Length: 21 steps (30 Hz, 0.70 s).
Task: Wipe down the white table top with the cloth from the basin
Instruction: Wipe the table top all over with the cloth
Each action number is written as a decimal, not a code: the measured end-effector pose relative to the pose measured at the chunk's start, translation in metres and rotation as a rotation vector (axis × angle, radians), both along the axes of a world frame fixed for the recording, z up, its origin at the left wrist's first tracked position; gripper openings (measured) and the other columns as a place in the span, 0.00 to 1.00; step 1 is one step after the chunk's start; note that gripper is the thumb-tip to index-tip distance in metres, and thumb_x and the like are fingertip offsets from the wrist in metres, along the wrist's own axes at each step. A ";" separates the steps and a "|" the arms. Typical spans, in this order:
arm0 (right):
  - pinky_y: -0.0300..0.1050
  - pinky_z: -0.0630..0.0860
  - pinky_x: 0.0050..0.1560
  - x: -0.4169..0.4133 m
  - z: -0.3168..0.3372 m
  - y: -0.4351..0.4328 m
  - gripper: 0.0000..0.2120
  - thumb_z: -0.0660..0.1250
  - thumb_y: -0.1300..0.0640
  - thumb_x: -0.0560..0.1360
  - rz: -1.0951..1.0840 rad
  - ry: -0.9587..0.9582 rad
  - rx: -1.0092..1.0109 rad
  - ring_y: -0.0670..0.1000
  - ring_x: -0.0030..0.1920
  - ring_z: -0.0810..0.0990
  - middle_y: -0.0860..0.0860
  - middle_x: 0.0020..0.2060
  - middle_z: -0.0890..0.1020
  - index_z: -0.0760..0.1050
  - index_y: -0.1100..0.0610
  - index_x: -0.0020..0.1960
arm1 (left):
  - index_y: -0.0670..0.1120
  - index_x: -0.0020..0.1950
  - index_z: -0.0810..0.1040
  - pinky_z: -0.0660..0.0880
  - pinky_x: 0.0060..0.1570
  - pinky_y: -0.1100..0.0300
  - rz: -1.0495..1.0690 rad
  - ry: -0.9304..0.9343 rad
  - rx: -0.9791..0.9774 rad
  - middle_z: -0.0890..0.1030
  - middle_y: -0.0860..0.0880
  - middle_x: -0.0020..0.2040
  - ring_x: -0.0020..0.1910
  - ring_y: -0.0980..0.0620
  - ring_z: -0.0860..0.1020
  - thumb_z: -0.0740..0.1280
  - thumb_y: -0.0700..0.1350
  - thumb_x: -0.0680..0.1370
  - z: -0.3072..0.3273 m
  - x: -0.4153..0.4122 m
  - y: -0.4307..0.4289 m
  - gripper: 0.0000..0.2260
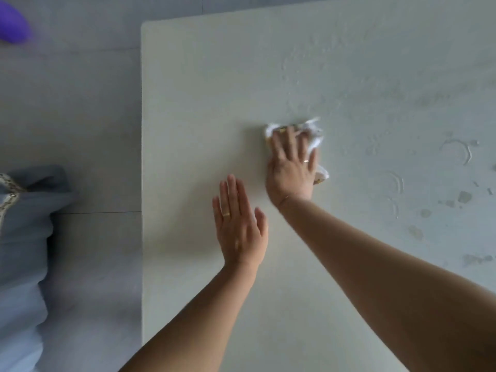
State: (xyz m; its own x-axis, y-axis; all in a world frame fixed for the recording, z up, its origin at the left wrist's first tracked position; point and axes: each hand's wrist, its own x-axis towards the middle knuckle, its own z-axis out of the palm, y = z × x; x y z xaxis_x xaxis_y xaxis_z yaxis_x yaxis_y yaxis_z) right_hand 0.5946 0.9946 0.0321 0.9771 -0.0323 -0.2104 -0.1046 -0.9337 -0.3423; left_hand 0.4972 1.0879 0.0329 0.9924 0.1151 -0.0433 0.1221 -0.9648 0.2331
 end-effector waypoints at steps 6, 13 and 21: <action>0.50 0.45 0.74 0.018 -0.004 -0.043 0.24 0.49 0.46 0.81 0.528 -0.079 -0.118 0.52 0.76 0.49 0.46 0.77 0.52 0.50 0.44 0.76 | 0.39 0.75 0.60 0.51 0.74 0.48 -0.024 -0.002 -0.007 0.60 0.41 0.76 0.75 0.43 0.58 0.51 0.48 0.79 -0.008 0.064 0.007 0.26; 0.54 0.35 0.72 0.025 -0.005 -0.005 0.27 0.54 0.51 0.78 0.079 -0.053 -0.035 0.55 0.76 0.46 0.48 0.77 0.51 0.53 0.47 0.76 | 0.38 0.75 0.56 0.52 0.74 0.49 -0.053 0.041 0.050 0.57 0.41 0.76 0.76 0.44 0.55 0.48 0.53 0.79 -0.019 0.074 0.005 0.28; 0.54 0.43 0.74 0.069 -0.006 -0.080 0.24 0.51 0.47 0.81 0.358 -0.106 -0.126 0.53 0.76 0.50 0.48 0.76 0.55 0.51 0.45 0.76 | 0.39 0.76 0.56 0.50 0.75 0.50 -0.066 0.063 0.042 0.56 0.42 0.77 0.76 0.44 0.54 0.48 0.55 0.78 -0.014 0.075 0.005 0.31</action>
State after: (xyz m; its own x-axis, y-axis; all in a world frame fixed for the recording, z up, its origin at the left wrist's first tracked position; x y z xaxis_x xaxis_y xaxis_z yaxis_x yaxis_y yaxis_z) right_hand 0.6631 0.9141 0.0259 0.9475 0.2950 -0.1233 0.2648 -0.9402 -0.2143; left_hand 0.5719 1.0931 0.0185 0.9934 0.0528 -0.1022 0.0712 -0.9800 0.1858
